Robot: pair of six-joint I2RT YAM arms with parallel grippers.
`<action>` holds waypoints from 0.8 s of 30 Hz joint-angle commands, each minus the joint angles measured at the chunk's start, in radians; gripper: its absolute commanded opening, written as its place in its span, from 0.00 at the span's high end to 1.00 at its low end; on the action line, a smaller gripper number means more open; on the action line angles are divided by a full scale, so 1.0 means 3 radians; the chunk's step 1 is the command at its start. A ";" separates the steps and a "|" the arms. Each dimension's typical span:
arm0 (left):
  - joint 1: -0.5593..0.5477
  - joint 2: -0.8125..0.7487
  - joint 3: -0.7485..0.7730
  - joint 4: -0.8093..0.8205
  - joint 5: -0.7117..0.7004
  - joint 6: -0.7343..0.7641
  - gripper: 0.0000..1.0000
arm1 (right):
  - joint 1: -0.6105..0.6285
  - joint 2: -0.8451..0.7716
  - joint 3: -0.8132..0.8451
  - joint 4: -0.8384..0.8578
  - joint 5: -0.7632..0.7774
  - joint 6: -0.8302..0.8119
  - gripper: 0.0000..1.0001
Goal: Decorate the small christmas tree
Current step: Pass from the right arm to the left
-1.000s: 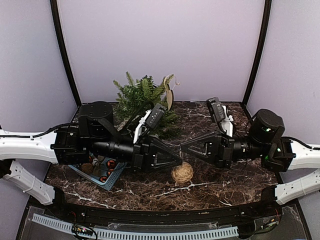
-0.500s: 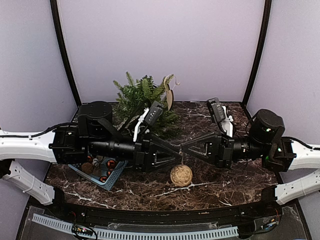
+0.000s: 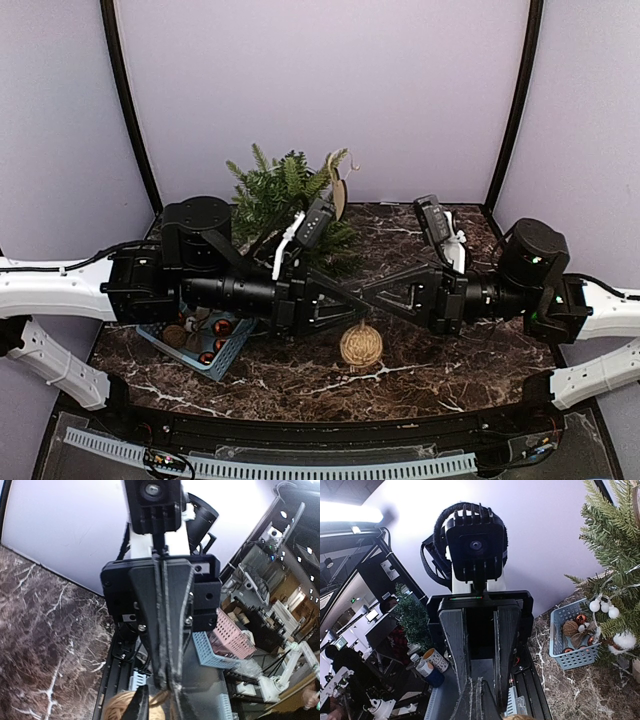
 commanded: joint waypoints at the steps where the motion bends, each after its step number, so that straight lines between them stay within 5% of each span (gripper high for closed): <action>1: 0.0014 0.0009 0.0105 -0.0003 0.0060 0.0042 0.90 | 0.0011 -0.0070 -0.0009 0.0067 0.0065 0.0010 1.00; 4: 0.0014 -0.0001 0.0093 0.0005 0.0056 0.0037 1.00 | 0.0011 -0.0103 -0.0032 0.0059 0.0101 0.0022 1.00; 12: 0.0014 -0.0092 0.0000 0.0044 0.0027 -0.0022 0.95 | 0.0009 -0.0313 -0.0097 -0.0072 0.0273 0.0012 1.00; 21: 0.0014 -0.0027 0.0060 0.0096 0.0078 -0.0003 1.00 | 0.0011 -0.0331 -0.0102 -0.0074 0.0244 0.0021 1.00; 24: 0.0014 0.0014 0.0099 0.0065 0.0071 0.0016 0.87 | 0.0006 -0.0333 -0.0107 -0.0074 0.0234 0.0021 1.00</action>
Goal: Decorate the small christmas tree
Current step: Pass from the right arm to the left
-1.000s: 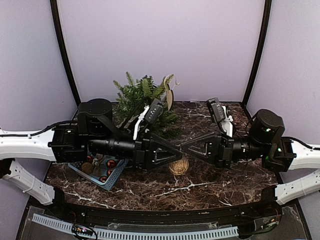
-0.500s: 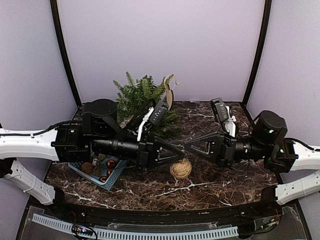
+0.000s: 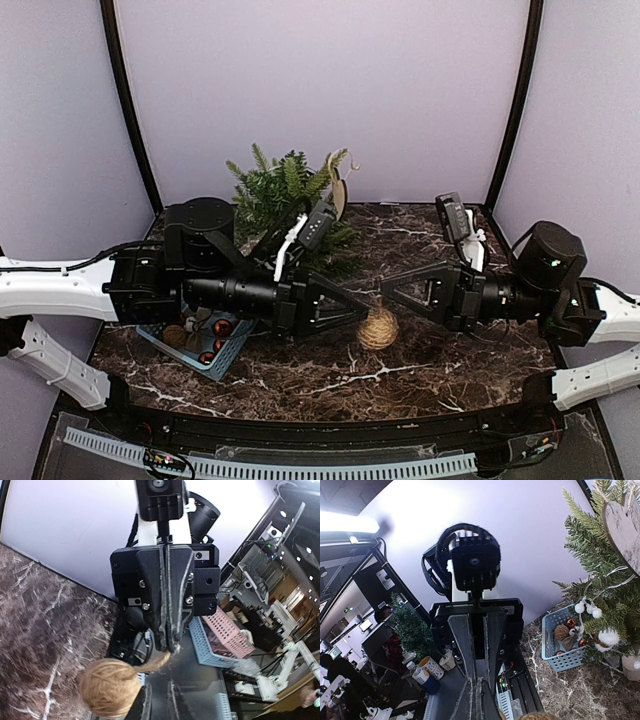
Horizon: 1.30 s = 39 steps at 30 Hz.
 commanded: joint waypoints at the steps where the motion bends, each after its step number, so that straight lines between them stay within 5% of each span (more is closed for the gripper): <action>1: 0.0013 -0.0002 0.0122 0.0071 0.0044 0.0029 0.82 | 0.0006 -0.0031 -0.0020 0.0081 0.0000 0.0011 1.00; 7: 0.0013 0.0098 0.0199 0.0094 0.0140 0.0073 0.64 | 0.0011 -0.0033 -0.0030 0.0110 -0.0042 0.0033 1.00; 13: 0.0013 0.0134 0.0264 0.0106 0.0179 0.0129 0.61 | 0.0010 -0.0015 -0.0036 0.0140 -0.0089 0.0053 1.00; 26: 0.0013 0.0138 0.0261 0.0132 0.0127 0.0151 0.69 | 0.0006 0.0054 -0.0026 0.0198 -0.0193 0.0083 1.00; 33: 0.0013 0.0123 0.0224 0.0138 0.0138 0.0134 0.93 | 0.0010 0.0047 -0.0025 0.0187 -0.0157 0.0078 1.00; 39: 0.0013 0.0066 0.0140 0.0176 0.0107 0.0094 1.00 | 0.0010 0.0001 -0.0040 0.0164 -0.0080 0.0073 1.00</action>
